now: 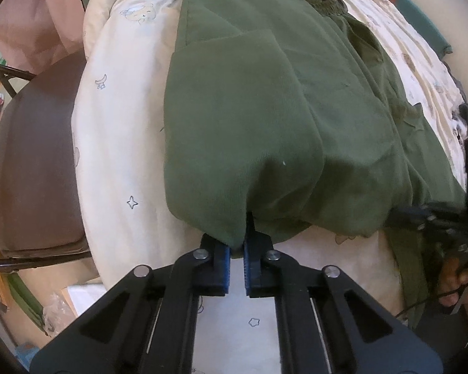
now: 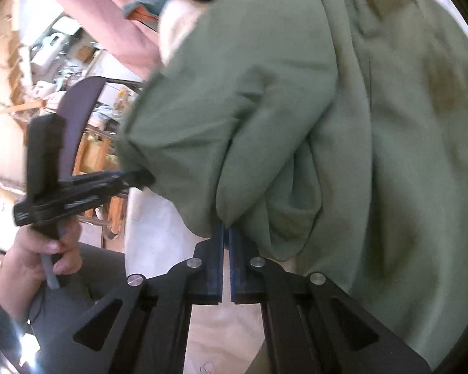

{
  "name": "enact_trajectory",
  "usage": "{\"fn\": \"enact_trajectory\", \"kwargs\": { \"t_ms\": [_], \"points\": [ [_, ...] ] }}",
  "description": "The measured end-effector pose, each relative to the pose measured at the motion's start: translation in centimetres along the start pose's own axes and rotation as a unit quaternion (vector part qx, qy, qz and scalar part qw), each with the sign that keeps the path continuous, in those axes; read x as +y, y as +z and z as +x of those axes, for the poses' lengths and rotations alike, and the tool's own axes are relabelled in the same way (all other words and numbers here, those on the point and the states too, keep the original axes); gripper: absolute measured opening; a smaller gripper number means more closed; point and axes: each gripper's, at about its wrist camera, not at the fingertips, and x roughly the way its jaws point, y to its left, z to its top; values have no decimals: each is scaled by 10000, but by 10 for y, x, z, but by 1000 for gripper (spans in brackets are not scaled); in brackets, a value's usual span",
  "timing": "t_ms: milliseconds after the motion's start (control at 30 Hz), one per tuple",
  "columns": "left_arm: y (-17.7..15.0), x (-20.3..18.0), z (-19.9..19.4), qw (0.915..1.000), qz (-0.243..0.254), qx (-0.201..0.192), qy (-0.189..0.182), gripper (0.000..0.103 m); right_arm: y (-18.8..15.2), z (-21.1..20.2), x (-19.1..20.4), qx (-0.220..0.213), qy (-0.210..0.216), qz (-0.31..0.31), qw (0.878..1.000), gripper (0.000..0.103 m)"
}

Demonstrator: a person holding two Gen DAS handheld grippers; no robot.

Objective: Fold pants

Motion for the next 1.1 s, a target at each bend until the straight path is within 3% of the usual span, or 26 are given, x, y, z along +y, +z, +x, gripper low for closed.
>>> {"fn": "enact_trajectory", "kwargs": {
  "t_ms": [167,233,367,533,633,667,700,767,800,900,1000,1067,1100],
  "points": [
    [0,17,-32,9994,-172,-179,-258,4,12,-74,26,-423,116,-595,9973,1],
    [-1,19,-49,9985,-47,-311,-449,3,22,-93,32,-403,39,-825,9958,1],
    [-6,23,-63,9982,141,-350,-470,3,42,-90,33,41,-183,-943,9954,1],
    [-14,37,-42,9988,-130,299,-362,3,15,-43,-15,1118,85,104,9936,8],
    [-17,46,-39,9978,-374,476,-282,6,-3,-28,-27,1430,-163,265,9892,9],
    [-17,51,-38,9970,-528,491,-281,16,-6,-28,-28,1446,-177,294,9889,9],
    [-16,56,-39,9962,-695,445,-292,35,-9,-31,-30,1425,-184,326,9891,9],
    [-10,63,-42,9938,-1015,252,-378,59,-9,-42,-29,1234,-47,378,9916,9],
    [-8,67,-43,9908,-1236,96,-551,66,-7,-45,-27,1138,-3,392,9927,9],
    [1,70,-28,9791,-1775,16,-997,72,-1,-57,-33,598,82,527,9968,9],
    [3,68,1,9752,-2027,339,-822,72,8,-62,-49,149,260,1059,9939,11],
    [4,68,12,9660,-2269,445,-1155,71,9,-58,-55,22,367,1284,9910,14],
    [3,68,12,9597,-2414,391,-1386,71,8,-54,-57,-15,421,1406,9892,20]
  ]
}}
